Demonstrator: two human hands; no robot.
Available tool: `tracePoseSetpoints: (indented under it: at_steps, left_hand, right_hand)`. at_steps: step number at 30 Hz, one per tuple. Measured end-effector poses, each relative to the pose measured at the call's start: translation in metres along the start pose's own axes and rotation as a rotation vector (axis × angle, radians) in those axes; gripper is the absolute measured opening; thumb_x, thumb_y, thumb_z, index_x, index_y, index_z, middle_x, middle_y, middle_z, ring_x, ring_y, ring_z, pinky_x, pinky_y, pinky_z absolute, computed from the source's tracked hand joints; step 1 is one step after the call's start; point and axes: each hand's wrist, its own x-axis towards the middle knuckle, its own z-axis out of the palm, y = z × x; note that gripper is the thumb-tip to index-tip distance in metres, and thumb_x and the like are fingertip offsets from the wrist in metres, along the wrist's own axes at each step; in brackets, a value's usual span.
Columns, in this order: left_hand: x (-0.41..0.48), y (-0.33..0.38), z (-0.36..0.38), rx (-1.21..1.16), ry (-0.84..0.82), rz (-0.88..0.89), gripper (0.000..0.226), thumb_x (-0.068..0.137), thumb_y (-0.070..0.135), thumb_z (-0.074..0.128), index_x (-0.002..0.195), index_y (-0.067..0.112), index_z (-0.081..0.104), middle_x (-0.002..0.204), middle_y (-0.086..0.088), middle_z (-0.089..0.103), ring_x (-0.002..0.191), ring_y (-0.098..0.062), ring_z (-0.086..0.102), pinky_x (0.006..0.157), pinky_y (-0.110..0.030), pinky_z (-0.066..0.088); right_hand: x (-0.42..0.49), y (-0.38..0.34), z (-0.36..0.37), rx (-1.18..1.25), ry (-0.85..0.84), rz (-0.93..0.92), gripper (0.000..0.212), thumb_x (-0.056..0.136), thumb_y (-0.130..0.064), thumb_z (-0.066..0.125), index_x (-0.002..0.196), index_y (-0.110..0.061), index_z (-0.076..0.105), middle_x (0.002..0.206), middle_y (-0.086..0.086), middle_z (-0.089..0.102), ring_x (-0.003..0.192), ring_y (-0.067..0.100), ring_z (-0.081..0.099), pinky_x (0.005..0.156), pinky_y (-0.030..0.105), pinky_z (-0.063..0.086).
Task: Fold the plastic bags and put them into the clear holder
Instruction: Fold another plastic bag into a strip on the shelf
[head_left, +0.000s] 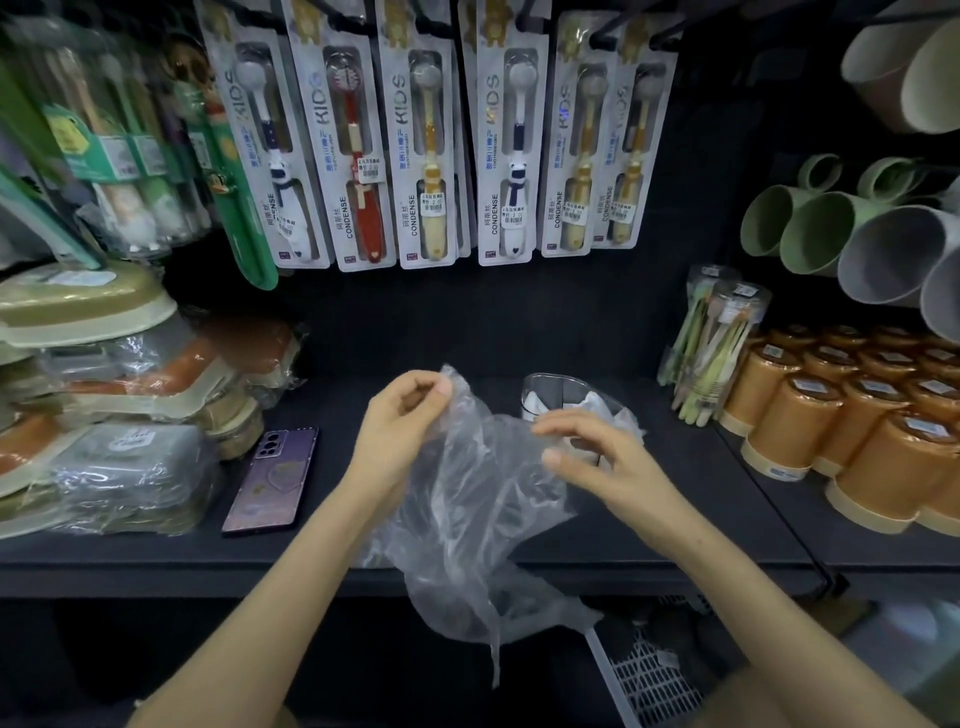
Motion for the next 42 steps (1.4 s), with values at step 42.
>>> tracePoseSetpoints:
  at_steps: [42]
  left_hand:
    - [0.039,-0.049,-0.080,-0.380,0.580,-0.235,0.011,0.093,0.014,0.058,0.085,0.020,0.064,0.087,-0.001,0.064,0.088,-0.019,0.061,0.082,-0.034,0.050]
  right_hand:
    - [0.031,0.049,0.029,0.338,0.052,0.210,0.040,0.081,0.002,0.070,0.116,-0.012,0.059,0.067,0.011,0.066,0.063,0.017,0.063,0.067,0.023,0.052]
